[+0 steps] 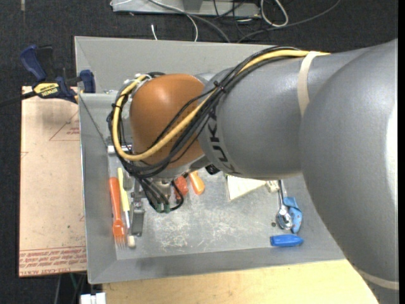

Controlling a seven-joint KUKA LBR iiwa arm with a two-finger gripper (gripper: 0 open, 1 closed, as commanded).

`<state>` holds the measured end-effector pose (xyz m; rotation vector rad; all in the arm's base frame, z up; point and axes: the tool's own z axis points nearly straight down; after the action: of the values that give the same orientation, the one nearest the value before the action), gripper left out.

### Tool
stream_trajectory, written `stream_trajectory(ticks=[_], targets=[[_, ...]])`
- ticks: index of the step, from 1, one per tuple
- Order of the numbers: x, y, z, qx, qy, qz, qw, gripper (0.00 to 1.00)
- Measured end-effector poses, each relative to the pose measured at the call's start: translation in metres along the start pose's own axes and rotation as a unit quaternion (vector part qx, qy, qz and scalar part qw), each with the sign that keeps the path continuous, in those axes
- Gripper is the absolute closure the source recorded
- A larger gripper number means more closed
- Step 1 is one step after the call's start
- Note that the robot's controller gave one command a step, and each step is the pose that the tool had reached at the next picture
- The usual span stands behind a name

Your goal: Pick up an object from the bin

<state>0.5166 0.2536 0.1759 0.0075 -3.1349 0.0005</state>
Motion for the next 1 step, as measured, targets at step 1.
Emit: stream_trajectory(ticks=[1], targets=[[-0.0026,-0.0013,-0.0038,-0.001,-0.0035,0.002,1.0000,0.00]])
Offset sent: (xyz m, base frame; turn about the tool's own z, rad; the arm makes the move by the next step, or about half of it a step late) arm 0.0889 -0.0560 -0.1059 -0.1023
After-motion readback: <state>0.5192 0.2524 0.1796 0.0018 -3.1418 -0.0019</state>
